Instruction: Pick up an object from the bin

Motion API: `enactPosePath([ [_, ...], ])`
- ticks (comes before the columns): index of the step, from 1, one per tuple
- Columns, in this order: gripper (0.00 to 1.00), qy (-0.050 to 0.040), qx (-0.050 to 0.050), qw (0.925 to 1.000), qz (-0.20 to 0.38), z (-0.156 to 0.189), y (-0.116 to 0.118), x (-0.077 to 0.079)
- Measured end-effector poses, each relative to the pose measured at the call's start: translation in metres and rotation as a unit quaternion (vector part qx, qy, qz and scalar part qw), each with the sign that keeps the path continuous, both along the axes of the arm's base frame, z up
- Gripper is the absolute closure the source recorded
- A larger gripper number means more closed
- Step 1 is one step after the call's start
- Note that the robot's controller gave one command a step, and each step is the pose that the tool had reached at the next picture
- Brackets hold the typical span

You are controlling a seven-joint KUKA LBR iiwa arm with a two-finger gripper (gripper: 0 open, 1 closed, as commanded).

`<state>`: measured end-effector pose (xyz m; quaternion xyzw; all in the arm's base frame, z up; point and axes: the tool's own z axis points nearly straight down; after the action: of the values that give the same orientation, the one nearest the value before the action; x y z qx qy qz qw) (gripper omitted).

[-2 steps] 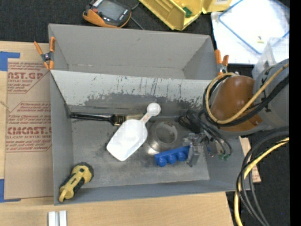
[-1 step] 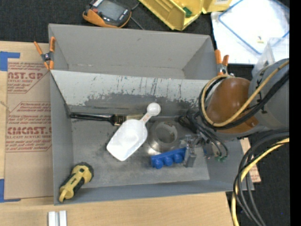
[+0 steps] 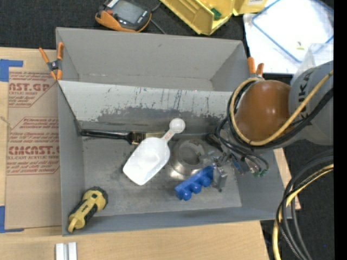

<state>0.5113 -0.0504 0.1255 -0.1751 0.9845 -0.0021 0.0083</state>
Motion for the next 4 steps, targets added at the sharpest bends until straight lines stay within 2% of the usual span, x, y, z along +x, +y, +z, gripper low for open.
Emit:
enactPosePath([
  [1, 1.00, 0.0068, 0.002, 0.9995, -0.032, 0.018, 0.004, -0.001],
  [2, 1.00, -0.0036, 0.002, 0.9936, -0.113, 0.025, 0.011, 0.008],
  [3, 1.00, -0.0031, 0.000, 0.9999, -0.011, 0.073, -0.008, 0.015],
  [4, 1.00, -0.0007, 0.004, 0.9894, -0.145, -0.023, 0.026, 0.008],
])
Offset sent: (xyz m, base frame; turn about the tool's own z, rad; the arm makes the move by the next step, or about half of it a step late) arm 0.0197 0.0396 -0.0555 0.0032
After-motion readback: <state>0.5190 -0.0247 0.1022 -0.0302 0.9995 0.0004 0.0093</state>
